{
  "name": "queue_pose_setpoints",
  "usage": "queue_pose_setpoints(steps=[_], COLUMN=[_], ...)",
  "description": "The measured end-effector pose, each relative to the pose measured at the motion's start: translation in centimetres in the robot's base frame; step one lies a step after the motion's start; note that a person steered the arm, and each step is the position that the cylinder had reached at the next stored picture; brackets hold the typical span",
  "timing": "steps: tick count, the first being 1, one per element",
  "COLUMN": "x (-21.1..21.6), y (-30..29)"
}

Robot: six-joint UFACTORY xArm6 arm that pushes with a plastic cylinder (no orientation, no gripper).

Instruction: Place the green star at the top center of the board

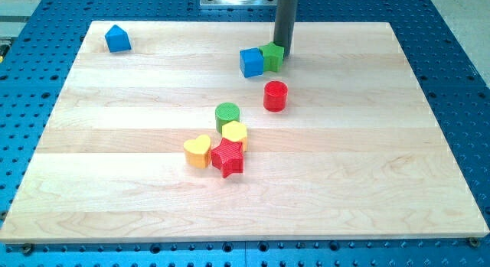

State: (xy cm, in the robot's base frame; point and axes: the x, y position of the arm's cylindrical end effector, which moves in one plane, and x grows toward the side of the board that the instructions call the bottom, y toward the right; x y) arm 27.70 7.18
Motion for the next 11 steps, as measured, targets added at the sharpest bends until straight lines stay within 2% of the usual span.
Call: queue_pose_setpoints(steps=[1,2,3,4,5,6,7,8,9,10,11], x=[2.3,5.0,4.8,1.7,2.0,7.7,6.0,3.2,4.8,4.0,0.8], y=[6.3,10.2,4.7,0.0,-3.6,-3.9,-8.6,-7.9,-9.1,-5.5,-5.2])
